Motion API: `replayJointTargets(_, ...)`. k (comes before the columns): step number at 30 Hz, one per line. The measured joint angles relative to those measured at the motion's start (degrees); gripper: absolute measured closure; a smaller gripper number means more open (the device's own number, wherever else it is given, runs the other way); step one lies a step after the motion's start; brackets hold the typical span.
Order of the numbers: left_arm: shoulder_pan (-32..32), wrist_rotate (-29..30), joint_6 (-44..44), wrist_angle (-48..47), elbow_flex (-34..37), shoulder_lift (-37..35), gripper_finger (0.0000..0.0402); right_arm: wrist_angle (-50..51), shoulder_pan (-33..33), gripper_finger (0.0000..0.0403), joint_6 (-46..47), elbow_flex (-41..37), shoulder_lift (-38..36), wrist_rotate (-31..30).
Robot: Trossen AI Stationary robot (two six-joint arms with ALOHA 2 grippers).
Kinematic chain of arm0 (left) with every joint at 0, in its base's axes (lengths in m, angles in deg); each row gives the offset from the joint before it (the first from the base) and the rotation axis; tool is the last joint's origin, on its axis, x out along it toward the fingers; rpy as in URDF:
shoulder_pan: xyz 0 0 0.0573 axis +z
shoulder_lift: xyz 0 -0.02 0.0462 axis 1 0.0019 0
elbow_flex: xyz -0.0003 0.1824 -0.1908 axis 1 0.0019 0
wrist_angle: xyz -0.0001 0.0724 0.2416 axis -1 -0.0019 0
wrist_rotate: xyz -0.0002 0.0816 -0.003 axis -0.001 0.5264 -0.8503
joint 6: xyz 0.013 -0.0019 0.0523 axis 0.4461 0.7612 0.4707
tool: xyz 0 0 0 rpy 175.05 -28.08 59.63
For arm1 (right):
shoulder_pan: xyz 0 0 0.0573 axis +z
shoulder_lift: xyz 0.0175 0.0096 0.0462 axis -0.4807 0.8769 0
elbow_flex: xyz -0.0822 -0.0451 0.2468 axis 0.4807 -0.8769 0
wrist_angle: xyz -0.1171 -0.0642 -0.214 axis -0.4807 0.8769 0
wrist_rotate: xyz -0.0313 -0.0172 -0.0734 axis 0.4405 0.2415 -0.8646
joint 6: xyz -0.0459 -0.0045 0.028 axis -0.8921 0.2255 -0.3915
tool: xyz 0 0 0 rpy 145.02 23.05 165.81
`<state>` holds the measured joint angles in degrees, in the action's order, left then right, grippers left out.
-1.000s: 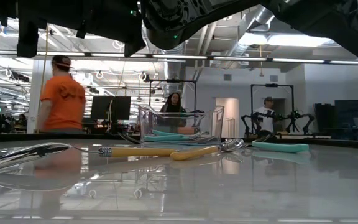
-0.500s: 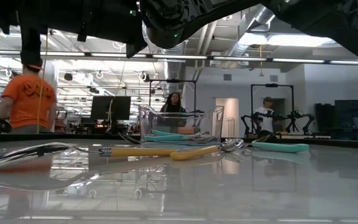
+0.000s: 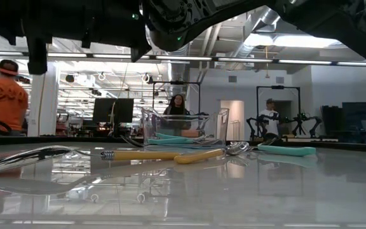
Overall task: Sort silverware by color (type)
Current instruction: Put the bottom black spoon into the bottom left transparent bin
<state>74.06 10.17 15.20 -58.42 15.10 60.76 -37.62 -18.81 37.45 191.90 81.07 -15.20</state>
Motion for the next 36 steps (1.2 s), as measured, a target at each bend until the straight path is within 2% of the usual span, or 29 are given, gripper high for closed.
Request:
replayJointTargets(15, 0.0, -0.02, 0.0, 0.0, 0.0, 0.0, 0.0212, 4.57, -0.07, 0.0368, 2.63, 0.0, 0.02, -4.37)
replayJointTargets(36, 0.01, -0.04, 0.0, -0.02, 0.0, 0.0, 0.0212, 4.4, -0.11, 0.0366, 0.59, 0.0, 0.02, -2.46)
